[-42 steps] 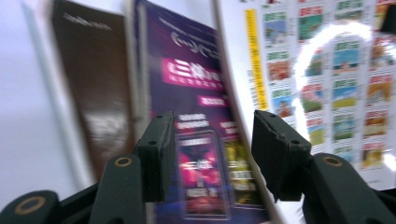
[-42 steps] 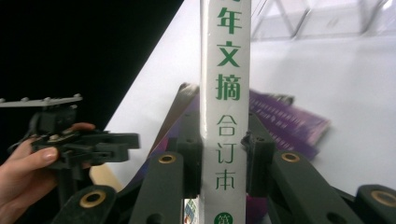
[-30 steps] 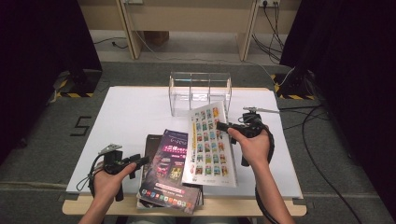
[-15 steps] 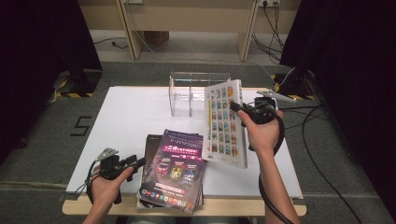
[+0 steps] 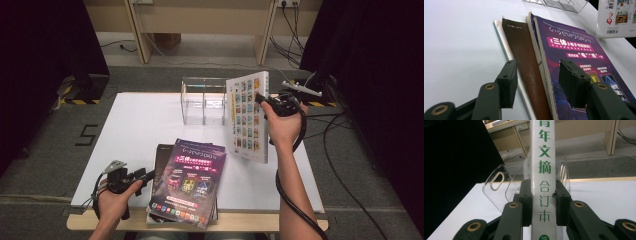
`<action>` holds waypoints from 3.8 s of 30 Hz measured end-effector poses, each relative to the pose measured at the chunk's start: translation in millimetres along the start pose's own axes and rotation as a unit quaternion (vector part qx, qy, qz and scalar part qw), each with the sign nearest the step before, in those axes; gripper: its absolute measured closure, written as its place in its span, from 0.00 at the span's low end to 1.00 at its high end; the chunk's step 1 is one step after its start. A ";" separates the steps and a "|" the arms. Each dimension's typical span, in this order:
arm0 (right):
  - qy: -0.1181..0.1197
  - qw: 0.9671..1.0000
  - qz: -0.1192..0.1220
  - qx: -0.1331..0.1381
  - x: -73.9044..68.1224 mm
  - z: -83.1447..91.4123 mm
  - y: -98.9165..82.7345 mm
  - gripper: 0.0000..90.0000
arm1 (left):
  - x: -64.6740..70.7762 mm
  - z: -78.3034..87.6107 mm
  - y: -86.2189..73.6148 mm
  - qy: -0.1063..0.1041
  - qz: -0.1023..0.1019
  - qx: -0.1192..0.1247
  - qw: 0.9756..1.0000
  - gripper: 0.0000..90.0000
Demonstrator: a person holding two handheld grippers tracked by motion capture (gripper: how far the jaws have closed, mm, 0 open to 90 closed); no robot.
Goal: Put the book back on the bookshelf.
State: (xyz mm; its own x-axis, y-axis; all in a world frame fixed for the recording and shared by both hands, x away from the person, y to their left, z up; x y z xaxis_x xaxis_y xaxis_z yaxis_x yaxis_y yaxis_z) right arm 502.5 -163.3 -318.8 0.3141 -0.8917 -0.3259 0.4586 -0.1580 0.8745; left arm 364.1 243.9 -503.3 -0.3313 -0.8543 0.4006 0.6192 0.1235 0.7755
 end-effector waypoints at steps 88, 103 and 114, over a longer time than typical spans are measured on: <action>-0.035 0.995 0.068 0.057 -8.1 -1.6 -50.7 0.76 | -4.7 -1.0 -8.1 -0.002 0.004 -0.008 1.000 0.53; -0.054 0.994 0.081 0.051 -0.4 20.3 -62.0 0.71 | -5.3 -1.2 -10.0 -0.002 0.005 -0.010 1.000 0.53; -0.066 0.993 0.083 0.052 1.6 25.1 -49.7 0.53 | -5.8 -0.9 -10.0 -0.003 0.008 -0.010 1.000 0.53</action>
State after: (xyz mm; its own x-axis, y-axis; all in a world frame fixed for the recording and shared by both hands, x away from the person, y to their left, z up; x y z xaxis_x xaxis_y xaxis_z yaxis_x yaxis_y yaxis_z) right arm 459.3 -167.6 -353.7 0.2627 -0.9561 -0.1297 0.3195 -0.0407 0.9467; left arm 360.5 247.2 -513.8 -0.3261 -0.8488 0.4162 0.6384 0.1269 0.7592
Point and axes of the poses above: each handheld gripper's, and its own axes: z roughly backward along the jaws, y roughly out of its top, x roughly to its right, the point moved 5 cm from there along -z, roughly forward along the jaws
